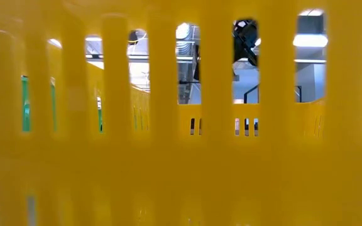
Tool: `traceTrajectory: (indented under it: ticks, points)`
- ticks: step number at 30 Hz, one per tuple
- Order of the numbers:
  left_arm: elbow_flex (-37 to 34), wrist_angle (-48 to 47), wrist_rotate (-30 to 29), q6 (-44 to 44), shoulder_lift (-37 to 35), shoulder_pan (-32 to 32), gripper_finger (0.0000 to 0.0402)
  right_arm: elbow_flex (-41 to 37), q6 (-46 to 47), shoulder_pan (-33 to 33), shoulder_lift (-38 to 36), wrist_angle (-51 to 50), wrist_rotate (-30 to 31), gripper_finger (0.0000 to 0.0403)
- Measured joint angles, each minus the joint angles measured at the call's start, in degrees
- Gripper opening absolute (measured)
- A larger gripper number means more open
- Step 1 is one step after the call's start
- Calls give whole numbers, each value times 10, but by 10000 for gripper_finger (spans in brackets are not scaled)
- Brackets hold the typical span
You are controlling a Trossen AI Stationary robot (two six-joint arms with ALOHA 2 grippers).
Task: Stack baskets on shelf by color
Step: Stack the black bin on the top of the other black bins on the shelf
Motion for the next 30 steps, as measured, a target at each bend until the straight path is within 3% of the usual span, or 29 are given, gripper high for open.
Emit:
traceTrajectory:
  ticks: [7,19,25,30]
  points:
    - [0,0,-3,1,0,0,11,14,-33,-12,1,-2,0,1]
    - [0,0,-76,-70,0,0,11,24,-111,-79,7,6,-54,1]
    - [0,0,-82,-86,0,0,11,35,-132,-82,56,26,-86,1]
    - [0,0,-81,-89,0,0,11,106,-175,-82,120,-16,-91,1]
